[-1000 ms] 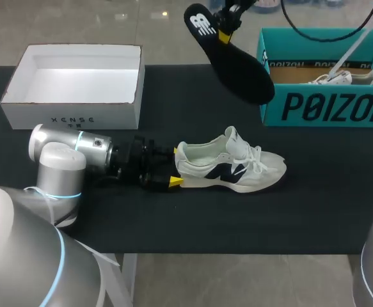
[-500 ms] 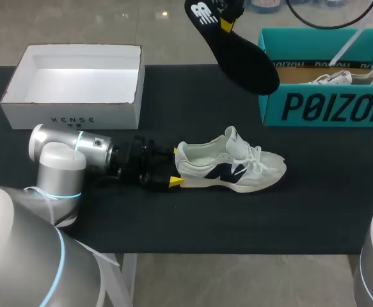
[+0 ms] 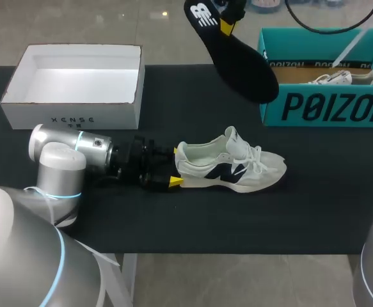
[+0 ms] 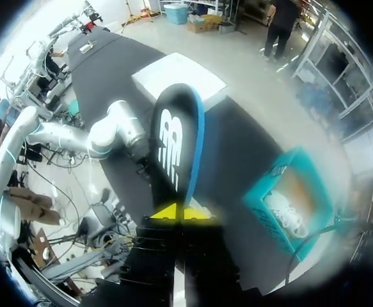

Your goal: Take the shoe out of the shoebox, open the shoe tongue, remove and reinsert the insole, then place the shoe into the shoebox

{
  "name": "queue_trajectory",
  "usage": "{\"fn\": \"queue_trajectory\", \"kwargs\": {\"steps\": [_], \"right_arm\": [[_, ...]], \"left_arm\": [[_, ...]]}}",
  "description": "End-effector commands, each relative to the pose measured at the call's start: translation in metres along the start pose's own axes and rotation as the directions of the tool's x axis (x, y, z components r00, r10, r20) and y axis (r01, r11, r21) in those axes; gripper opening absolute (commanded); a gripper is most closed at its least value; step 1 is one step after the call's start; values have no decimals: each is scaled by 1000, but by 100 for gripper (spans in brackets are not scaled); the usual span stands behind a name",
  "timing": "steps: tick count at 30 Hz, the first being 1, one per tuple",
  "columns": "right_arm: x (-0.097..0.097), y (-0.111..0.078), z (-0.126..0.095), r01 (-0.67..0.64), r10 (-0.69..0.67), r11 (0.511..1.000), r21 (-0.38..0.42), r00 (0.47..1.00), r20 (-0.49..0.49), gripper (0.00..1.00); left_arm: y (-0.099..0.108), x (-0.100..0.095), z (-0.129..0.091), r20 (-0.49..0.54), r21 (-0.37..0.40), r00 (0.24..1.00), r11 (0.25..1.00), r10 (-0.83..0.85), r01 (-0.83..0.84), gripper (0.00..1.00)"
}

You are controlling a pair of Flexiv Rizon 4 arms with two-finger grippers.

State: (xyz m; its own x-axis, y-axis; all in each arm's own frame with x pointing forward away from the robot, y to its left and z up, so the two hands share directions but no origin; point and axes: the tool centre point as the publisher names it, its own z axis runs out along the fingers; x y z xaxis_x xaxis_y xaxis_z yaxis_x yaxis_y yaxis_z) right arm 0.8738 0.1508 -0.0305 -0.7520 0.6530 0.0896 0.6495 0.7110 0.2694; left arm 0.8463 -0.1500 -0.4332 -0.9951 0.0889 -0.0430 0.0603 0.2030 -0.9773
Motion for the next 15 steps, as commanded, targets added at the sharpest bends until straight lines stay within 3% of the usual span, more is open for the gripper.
{"fn": "queue_trajectory", "kwargs": {"steps": [1, 8, 15], "right_arm": [[31, -55, -29, -19, 21, 995, -96, 1000, 21, 0], [64, -88, -59, -56, 58, 991, -122, 998, 12, 0], [95, -100, -79, -35, 39, 964, -264, 999, 12, 0]], "left_arm": [[2, 0, 2, 0, -2, 1000, 1000, -1, 1, 0], [2, 0, 2, 0, -2, 1000, 1000, -1, 1, 0], [2, 0, 2, 0, -2, 1000, 1000, -1, 1, 0]]}}
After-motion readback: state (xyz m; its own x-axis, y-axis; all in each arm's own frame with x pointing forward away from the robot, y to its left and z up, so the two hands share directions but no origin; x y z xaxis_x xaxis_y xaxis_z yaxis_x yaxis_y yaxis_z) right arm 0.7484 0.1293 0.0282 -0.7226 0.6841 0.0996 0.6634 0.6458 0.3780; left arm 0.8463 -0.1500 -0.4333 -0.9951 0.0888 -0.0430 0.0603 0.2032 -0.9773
